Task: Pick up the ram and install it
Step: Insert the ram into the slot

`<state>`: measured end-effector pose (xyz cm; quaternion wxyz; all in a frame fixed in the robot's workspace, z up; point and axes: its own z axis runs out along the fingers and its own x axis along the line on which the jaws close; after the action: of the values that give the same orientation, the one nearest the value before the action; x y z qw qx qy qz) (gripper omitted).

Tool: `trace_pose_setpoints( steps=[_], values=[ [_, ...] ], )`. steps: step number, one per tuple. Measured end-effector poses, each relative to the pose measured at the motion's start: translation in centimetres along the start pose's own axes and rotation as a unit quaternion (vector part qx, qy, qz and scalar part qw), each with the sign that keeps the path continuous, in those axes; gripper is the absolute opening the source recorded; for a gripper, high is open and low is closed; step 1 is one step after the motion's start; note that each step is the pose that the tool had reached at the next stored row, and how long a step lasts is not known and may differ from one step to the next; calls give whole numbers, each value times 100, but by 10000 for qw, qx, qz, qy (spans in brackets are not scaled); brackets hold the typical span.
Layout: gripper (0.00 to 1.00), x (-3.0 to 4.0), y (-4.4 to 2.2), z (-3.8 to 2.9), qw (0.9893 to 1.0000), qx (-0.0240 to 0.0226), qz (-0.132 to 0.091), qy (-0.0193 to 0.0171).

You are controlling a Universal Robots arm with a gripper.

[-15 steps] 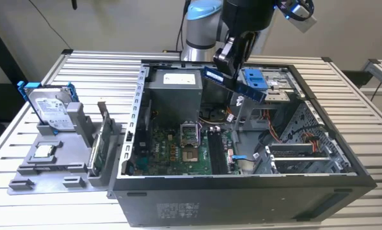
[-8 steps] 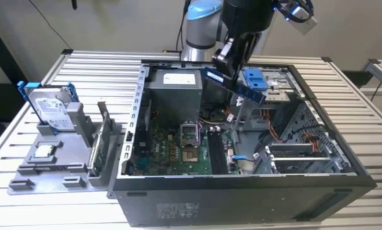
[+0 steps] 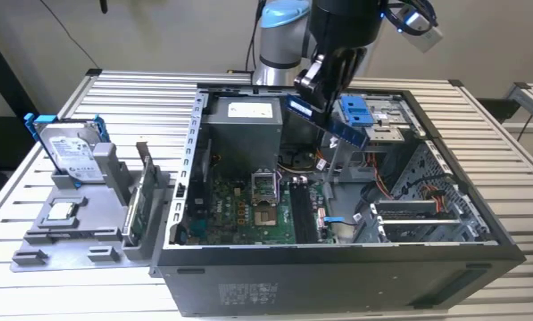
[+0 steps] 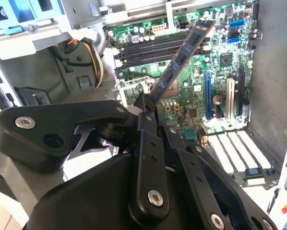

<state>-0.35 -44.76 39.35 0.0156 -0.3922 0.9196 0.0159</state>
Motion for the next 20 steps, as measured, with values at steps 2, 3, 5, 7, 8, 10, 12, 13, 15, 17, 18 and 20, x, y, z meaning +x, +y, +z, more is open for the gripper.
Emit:
trace_pose_setpoints(
  steps=[2, 3, 5, 7, 8, 10, 12, 13, 15, 17, 18, 20],
  values=[
    [14, 6, -5, 5, 10000, 3, 87, -2],
    [14, 9, -9, 6, 9999, 5, 126, -2],
    [14, 19, -19, 10, 9998, 8, 193, -4],
    [14, 30, -28, 13, 9997, 11, 260, -5],
    [14, 35, -33, 14, 9996, 12, 295, -5],
    [14, 46, -44, 17, 9994, 15, 359, -6],
    [14, 59, -56, 20, 9991, 17, 416, -7],
    [14, 66, -63, 22, 9990, 18, 438, -7],
    [14, 80, -76, 25, 9988, 20, 481, -9],
    [14, 94, -89, 27, 9986, 22, 528, -9],
    [14, 100, -95, 28, 9985, 22, 550, -10],
    [14, 111, -106, 30, 9982, 25, 596, -10]
  ],
)
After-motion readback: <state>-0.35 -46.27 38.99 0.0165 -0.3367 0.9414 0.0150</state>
